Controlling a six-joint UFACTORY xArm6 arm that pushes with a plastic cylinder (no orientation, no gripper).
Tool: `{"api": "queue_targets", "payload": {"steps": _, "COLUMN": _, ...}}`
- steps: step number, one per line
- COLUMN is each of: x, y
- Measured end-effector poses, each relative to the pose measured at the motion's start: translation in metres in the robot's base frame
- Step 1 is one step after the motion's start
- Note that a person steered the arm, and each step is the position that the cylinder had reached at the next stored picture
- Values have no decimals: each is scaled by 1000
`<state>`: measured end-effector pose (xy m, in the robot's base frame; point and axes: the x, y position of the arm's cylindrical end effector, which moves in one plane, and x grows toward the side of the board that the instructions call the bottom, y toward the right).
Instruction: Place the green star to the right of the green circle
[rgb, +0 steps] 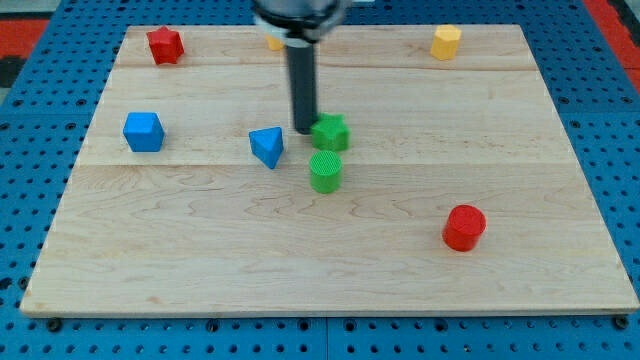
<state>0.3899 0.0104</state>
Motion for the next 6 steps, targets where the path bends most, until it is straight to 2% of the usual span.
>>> {"api": "queue_targets", "payload": {"steps": 2, "x": -14, "y": 83}}
{"api": "queue_targets", "payload": {"steps": 3, "x": 33, "y": 77}}
{"api": "queue_targets", "payload": {"steps": 4, "x": 60, "y": 73}}
{"api": "queue_targets", "payload": {"steps": 5, "x": 21, "y": 90}}
{"api": "queue_targets", "payload": {"steps": 6, "x": 20, "y": 66}}
